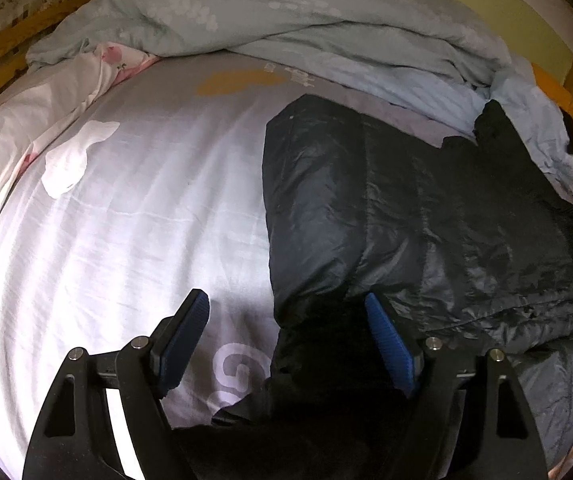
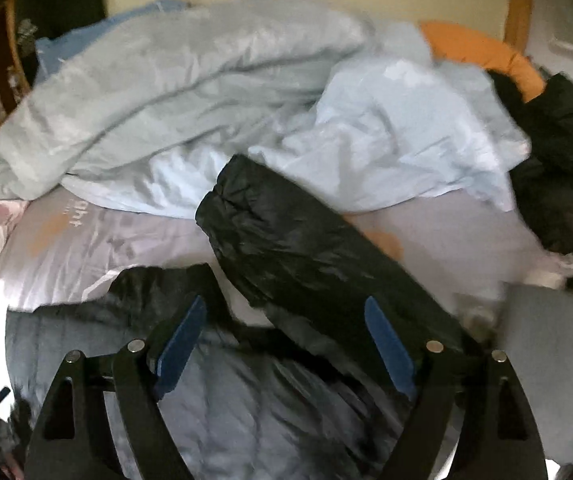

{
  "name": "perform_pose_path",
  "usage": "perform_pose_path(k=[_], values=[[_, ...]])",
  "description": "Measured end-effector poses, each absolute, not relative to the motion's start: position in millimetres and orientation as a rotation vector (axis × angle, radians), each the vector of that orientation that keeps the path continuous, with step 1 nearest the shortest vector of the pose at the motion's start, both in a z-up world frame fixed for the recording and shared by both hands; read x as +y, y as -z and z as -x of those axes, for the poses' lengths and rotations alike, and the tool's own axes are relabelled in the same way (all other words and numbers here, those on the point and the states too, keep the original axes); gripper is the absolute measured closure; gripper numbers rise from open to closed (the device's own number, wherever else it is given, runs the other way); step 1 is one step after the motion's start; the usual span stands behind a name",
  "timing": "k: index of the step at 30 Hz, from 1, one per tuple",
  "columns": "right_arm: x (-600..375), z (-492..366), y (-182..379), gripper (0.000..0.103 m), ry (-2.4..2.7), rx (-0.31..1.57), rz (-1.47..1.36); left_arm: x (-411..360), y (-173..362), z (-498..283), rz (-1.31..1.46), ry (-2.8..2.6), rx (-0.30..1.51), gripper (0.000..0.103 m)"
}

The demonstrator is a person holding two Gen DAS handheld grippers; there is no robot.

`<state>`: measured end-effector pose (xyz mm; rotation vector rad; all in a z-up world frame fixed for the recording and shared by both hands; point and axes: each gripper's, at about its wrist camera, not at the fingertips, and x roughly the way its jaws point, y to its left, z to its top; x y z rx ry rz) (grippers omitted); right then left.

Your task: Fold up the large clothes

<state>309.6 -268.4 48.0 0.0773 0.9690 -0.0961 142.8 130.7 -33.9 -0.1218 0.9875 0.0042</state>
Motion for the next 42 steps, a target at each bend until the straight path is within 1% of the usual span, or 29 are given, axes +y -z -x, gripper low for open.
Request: perform_pose_path(k=[3, 8, 14, 16, 17, 18, 19, 20, 22, 25, 28, 31, 32, 35, 37, 39, 42], values=[[-260.6, -355.5, -24.3, 0.019, 0.151, 1.001, -0.027, 132.0, 41.4, -145.2, 0.127, -0.014, 1.006, 0.024], [-244.5, -410.5, 13.8, 0.019, 0.105, 1.05, -0.072, 124.4, 48.1, -148.9, 0.103, -0.004, 1.019, 0.023], [-219.7, -451.3, 70.4, 0.019, 0.157, 1.149, -0.044, 122.2, 51.4, -149.7, 0.091, -0.001, 1.021, 0.02], [-219.9, -453.4, 77.7, 0.02, 0.19, 1.13, -0.02, 122.7, 52.5, -150.0, 0.095, -0.002, 1.02, 0.019], [-222.2, -450.6, 76.6, 0.027, 0.196, 1.085, -0.014, 122.3, 52.9, -149.8, 0.091, -0.002, 1.018, 0.019], [-224.3, -448.8, 75.5, 0.058, 0.207, 1.073, -0.005, 122.1, 53.0, -149.8, 0.088, -0.002, 1.016, 0.019], [-227.2, -447.7, 74.4, 0.092, 0.226, 1.08, 0.007, 122.4, 52.9, -149.4, 0.087, 0.001, 1.016, 0.019], [-233.2, -444.8, 70.5, 0.095, 0.236, 1.096, 0.001, 123.0, 52.8, -149.3, 0.091, 0.008, 1.017, 0.019], [-242.8, -435.7, 56.9, 0.095, 0.205, 1.078, -0.039, 124.8, 52.0, -149.2, 0.105, 0.016, 1.016, 0.019], [-249.8, -408.1, 12.6, 0.095, 0.198, 0.929, 0.008, 125.4, 48.7, -146.6, 0.114, 0.011, 1.008, 0.019], [-243.3, -361.8, -49.1, 0.095, 0.158, 0.705, 0.14, 121.2, 39.9, -140.9, 0.101, 0.016, 0.98, 0.019], [-242.4, -324.7, -105.0, 0.095, 0.086, 0.615, 0.101, 119.7, 24.8, -133.1, 0.11, 0.045, 0.932, 0.019], [-240.8, -305.1, -127.9, 0.095, 0.061, 0.593, 0.088, 120.4, 19.5, -130.3, 0.12, 0.052, 0.916, 0.019], [-226.1, -252.7, -172.3, 0.095, -0.038, 0.539, 0.08, 126.4, -0.4, -118.7, 0.156, 0.072, 0.85, 0.019], [-213.8, -222.9, -191.6, 0.095, -0.101, 0.536, 0.066, 134.6, -14.2, -109.4, 0.188, 0.082, 0.806, 0.019], [-195.6, -191.1, -203.4, 0.095, -0.235, 0.552, 0.006, 147.4, -24.5, -100.3, 0.241, 0.101, 0.779, 0.019], [-164.5, -162.8, -201.4, 0.095, -0.489, 0.59, -0.117, 172.0, -32.0, -92.0, 0.329, 0.084, 0.756, 0.019]])
